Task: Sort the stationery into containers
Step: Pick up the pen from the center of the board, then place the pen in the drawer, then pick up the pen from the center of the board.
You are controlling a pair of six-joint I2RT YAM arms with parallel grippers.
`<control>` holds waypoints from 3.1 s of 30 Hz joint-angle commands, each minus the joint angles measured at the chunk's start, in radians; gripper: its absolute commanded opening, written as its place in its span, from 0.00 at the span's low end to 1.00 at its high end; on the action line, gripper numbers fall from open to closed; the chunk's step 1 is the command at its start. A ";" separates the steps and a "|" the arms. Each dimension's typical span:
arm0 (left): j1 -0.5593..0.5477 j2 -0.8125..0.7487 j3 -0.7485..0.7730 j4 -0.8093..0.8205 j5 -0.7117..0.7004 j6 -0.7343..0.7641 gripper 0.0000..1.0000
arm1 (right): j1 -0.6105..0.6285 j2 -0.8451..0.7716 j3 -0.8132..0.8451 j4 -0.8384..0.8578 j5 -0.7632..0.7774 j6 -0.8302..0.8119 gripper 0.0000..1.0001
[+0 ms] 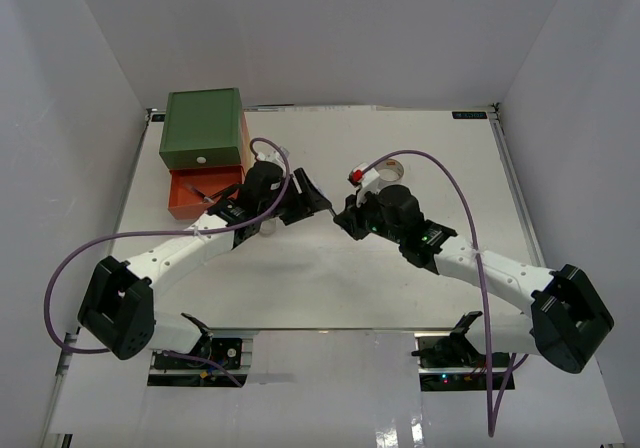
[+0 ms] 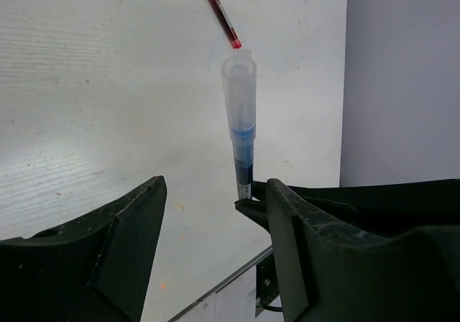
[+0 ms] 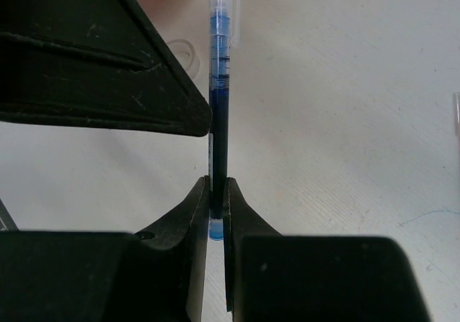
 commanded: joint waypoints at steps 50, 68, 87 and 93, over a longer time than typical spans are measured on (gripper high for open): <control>0.416 -0.373 -0.144 -0.053 -0.192 -0.102 0.04 | 0.030 -0.100 -0.068 -0.011 0.178 0.003 0.92; 0.783 -0.180 -0.100 -0.010 0.089 -0.116 0.41 | 0.010 -0.129 -0.108 -0.034 0.276 -0.036 0.91; 0.808 -0.286 0.003 -0.150 0.226 0.216 0.98 | -0.343 0.219 0.119 -0.121 0.158 -0.126 0.95; 0.792 -0.339 0.011 -0.207 0.378 0.342 0.98 | -0.383 0.419 0.203 -0.144 0.100 -0.154 0.96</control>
